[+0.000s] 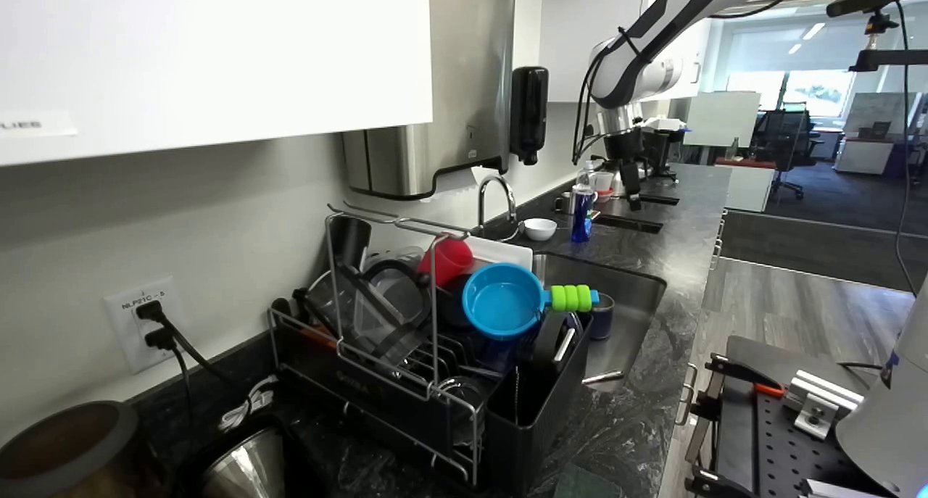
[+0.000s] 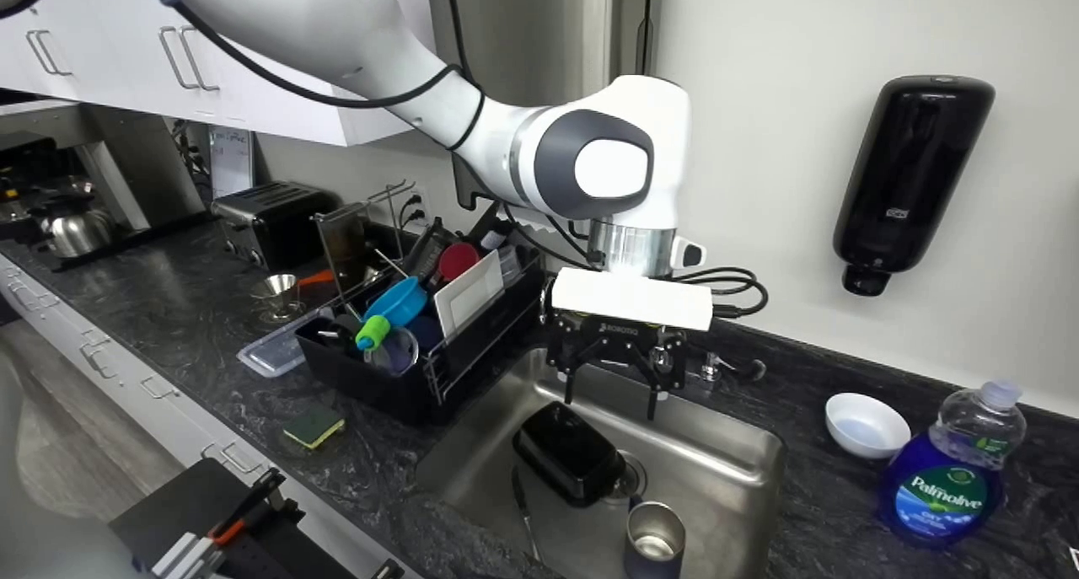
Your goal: Move the mug from the sink to the dish rack
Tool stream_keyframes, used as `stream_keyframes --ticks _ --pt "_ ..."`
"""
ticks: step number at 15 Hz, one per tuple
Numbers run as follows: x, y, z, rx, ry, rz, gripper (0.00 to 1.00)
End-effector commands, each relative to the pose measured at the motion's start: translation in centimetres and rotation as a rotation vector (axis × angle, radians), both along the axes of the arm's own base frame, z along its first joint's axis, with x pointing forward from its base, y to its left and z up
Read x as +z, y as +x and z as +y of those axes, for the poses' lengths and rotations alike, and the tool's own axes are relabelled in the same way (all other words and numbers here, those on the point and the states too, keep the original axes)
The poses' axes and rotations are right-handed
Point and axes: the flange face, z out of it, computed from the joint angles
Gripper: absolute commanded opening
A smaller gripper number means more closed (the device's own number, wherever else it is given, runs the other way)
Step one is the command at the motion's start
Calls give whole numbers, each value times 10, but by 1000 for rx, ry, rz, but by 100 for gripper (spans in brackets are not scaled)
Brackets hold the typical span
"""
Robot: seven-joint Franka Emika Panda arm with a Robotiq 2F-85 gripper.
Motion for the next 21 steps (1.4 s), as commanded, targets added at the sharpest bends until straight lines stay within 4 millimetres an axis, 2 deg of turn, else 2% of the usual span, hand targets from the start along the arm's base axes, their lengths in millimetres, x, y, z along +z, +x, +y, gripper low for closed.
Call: stream_keyframes --ticks 1,3,4,7,11,15,21 --pt "-8 10 -20 29 44 -2 100" --pt "-11 19 -26 -36 17 -13 100" --pt "-8 10 -22 -6 13 -3 100" --pt "-11 17 -25 -19 6 -4 100" --pt "-17 14 -22 9 59 31 100" --pt "-43 -6 -23 167 172 66 100" --pt "-87 -35 -49 319 275 59 100"
